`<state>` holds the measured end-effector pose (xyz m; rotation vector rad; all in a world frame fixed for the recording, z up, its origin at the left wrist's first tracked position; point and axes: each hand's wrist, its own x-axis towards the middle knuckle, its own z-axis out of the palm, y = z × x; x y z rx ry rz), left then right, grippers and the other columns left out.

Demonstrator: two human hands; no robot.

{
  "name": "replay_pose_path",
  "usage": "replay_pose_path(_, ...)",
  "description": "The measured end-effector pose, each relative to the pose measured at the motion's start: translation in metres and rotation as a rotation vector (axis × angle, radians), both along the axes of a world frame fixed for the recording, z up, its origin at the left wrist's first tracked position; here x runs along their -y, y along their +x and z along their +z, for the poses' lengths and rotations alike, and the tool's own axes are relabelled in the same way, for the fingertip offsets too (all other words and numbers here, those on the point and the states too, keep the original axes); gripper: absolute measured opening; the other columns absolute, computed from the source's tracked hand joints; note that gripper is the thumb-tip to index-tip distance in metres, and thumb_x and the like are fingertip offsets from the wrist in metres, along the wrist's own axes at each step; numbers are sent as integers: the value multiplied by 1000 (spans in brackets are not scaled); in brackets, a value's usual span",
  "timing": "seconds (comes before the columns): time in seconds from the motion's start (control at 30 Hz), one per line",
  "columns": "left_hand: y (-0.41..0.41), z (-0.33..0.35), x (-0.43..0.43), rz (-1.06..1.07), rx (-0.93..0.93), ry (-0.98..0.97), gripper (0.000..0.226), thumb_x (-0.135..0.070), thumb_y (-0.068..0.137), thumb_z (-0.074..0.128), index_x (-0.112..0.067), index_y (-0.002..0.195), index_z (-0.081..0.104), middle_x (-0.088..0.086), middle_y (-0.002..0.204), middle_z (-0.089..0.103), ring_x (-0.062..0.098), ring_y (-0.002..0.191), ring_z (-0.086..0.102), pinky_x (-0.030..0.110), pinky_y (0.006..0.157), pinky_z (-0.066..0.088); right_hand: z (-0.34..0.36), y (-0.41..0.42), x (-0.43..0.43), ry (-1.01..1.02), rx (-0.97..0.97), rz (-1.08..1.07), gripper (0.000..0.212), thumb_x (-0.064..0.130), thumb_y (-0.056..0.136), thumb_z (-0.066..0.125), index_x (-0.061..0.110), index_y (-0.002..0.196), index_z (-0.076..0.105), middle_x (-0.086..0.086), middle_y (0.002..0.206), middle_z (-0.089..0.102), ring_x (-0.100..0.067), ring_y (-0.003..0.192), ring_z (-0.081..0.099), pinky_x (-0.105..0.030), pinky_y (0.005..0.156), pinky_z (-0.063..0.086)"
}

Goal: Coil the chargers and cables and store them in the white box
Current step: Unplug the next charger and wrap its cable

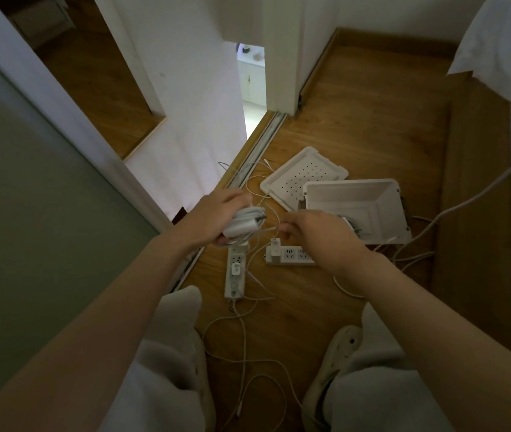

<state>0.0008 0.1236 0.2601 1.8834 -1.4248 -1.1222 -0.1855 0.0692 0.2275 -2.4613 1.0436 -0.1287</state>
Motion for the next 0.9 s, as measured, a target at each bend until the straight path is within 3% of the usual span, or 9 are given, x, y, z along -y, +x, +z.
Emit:
replay_pose_path(0.1,0,-3,-2,-74,66,-5,22,-31,99,39,-22,86,55,4,91,59,16,76,61,26,62,53,3,-2,2,20,7,-38,32,35,99,35,21,84,59,11,69,53,-3,60,48,-22,54,37)
replay_pose_path(0.23,1,-9,-2,-172,276,-41,28,-35,98,37,-14,99,55,10,94,62,24,82,62,42,75,53,7,0,3,-5,30,-82,30,34,99,37,21,85,61,9,69,54,-2,56,46,-20,50,32)
replay_pose_path(0.43,-5,-21,0,-174,553,-115,19,-38,100,29,-24,103,43,-4,91,58,9,74,57,24,59,45,16,4,-8,-58,59,-93,33,33,99,36,17,94,64,1,76,62,-13,63,56,-30,59,49)
replay_pose_path(0.57,-4,-32,1,-83,706,-165,20,-31,101,32,-18,111,41,-6,98,43,10,82,52,25,67,49,21,9,-23,-9,98,-66,32,30,100,32,17,103,61,3,78,58,-11,64,53,-26,62,45)
replay_pose_path(0.63,-4,-35,3,20,620,-148,14,-29,100,34,-18,108,39,-4,99,41,11,83,51,25,68,48,21,14,-34,33,115,-32,30,29,101,31,18,107,58,6,79,54,-11,71,53,-24,64,46)
replay_pose_path(0.73,-10,-34,8,251,325,-118,15,-33,100,30,-19,103,34,2,98,47,8,74,53,19,58,43,15,23,-47,57,131,39,22,19,99,39,17,118,50,2,90,59,-14,79,57,-25,67,50)
replay_pose_path(0.83,-16,-28,14,431,26,-33,31,-37,102,24,-12,115,37,-1,86,50,5,69,53,18,51,42,2,31,-58,87,99,88,50,4,91,51,22,135,34,-3,104,62,-20,87,60,-31,70,51)
replay_pose_path(0.9,-18,-26,15,514,-121,41,41,-39,101,21,-9,122,39,0,80,53,8,65,57,19,49,46,-4,33,-60,69,90,104,55,2,91,49,23,137,28,-4,103,62,-18,81,57,-31,65,48)
